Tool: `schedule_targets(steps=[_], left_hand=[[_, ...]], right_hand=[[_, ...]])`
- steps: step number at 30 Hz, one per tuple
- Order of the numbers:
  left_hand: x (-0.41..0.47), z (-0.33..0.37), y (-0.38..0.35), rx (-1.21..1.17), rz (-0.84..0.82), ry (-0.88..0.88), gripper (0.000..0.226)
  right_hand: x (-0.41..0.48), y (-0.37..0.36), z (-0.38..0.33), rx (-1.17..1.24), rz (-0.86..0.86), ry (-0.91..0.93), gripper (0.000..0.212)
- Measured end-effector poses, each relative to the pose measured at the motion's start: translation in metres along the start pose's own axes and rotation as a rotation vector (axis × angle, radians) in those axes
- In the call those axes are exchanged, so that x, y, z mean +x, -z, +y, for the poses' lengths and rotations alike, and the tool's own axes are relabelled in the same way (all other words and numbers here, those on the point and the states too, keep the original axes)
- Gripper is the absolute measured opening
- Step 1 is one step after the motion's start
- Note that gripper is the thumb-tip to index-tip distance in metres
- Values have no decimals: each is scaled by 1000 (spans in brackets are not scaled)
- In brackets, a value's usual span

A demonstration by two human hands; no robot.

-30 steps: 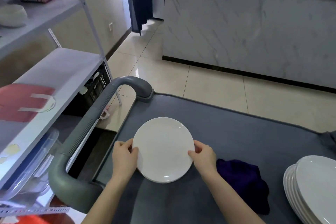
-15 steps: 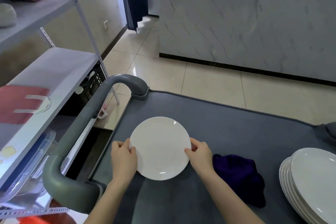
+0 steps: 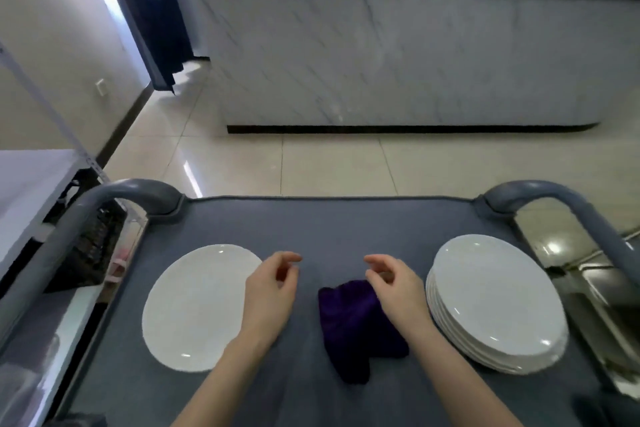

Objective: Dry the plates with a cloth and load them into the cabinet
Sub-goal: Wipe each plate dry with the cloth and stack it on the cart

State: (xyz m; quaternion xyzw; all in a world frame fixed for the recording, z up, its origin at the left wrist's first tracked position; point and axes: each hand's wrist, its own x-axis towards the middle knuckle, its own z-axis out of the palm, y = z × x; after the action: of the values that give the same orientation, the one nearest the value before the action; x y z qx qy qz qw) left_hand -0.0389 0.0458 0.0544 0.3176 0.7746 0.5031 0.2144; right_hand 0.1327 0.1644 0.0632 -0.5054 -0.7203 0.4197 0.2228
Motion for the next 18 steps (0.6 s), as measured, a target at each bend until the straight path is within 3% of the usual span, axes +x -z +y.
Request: schedule_targets(steps=[7,12,18], left_hand=[[-3,53,-118,11,-314,-64,17],[-11,80,-186,88,-461,-26,25],[-14,85,-226,206,-434,-5,44]], right_hand=[[3,122,57,-65,279,-91,21],[0,180,101,-250,298,-167,31],[7,208,136,-398,272,-286,52]])
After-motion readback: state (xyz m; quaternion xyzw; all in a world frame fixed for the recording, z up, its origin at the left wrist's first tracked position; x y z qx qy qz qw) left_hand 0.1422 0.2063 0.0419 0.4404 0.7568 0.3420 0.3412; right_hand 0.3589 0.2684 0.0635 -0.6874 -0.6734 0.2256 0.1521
